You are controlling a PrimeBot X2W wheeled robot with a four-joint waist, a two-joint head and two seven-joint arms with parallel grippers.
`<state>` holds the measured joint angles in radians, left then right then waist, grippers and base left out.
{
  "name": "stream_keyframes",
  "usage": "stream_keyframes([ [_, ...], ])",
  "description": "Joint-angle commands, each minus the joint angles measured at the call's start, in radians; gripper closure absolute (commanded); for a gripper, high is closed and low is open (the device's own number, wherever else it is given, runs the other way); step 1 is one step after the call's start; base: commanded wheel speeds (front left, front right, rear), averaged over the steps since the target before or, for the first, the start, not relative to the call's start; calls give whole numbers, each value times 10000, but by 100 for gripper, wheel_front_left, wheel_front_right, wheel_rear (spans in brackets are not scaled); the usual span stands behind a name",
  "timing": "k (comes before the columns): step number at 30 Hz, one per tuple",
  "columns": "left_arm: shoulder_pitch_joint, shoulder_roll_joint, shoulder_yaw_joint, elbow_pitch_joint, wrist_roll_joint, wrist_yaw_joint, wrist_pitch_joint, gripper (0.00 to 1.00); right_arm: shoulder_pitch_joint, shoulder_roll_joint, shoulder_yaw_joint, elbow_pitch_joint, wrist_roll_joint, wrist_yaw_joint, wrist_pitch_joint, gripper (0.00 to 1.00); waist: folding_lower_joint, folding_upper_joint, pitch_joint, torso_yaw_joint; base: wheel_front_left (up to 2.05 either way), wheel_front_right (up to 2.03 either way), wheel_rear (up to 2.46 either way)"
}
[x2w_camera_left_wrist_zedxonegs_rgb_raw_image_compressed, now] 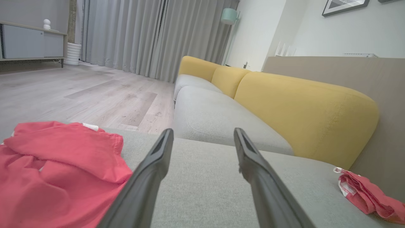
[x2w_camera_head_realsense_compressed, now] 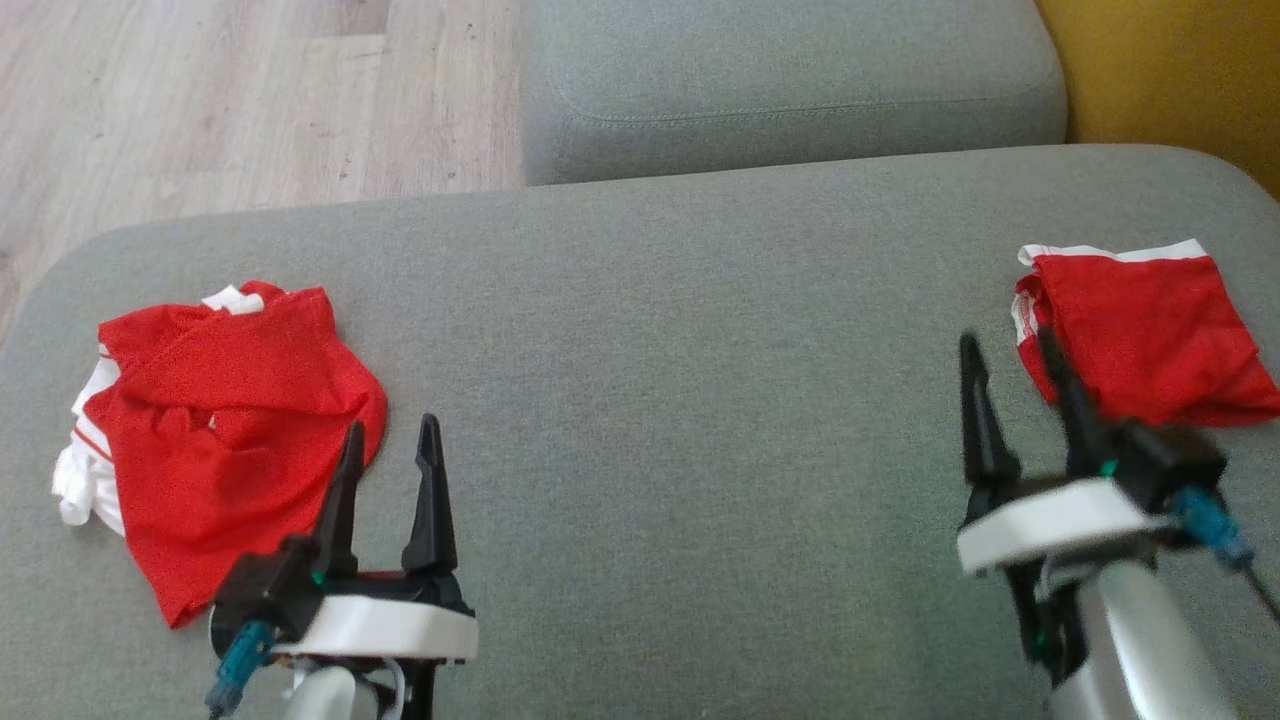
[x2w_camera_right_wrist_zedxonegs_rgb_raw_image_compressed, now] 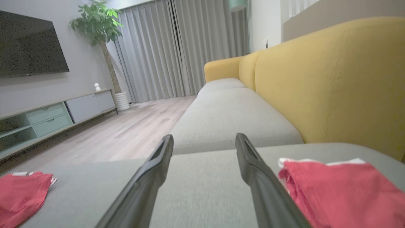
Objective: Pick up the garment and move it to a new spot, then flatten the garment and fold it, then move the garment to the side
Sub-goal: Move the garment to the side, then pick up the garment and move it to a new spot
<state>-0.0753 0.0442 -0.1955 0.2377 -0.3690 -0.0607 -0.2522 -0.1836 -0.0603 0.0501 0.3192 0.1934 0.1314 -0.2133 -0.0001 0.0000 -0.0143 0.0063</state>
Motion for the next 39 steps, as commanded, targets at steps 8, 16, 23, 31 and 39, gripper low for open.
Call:
stream_keyframes([
  [8, 152, 60, 499, -219, 62, 56, -95, 0, 693, 97, 529, 135, 489, -7, -458, 0, 1, 0, -102, 182, 0, 0, 0],
  [16, 213, 60, 338, -187, -54, 145, -95, 0, 790, 99, 501, 142, 2, -7, -481, 0, 1, 0, -75, 285, 0, 0, 0],
  [23, 176, 60, 382, -170, -62, 144, -95, 0, 852, 100, 491, 18, 45, -7, -483, 0, 1, 0, -73, 266, 0, 0, 0],
  [31, 109, 60, 463, -141, -1, 141, -95, 0, 953, 100, 618, -135, 144, -7, -483, 0, 1, 0, -133, 695, 0, 0, 0],
  [39, 207, 60, 688, -105, 149, 97, -95, 0, 1167, 100, 1207, -143, 474, -7, -484, 0, 1, 0, -310, 1665, 0, 0, 0],
])
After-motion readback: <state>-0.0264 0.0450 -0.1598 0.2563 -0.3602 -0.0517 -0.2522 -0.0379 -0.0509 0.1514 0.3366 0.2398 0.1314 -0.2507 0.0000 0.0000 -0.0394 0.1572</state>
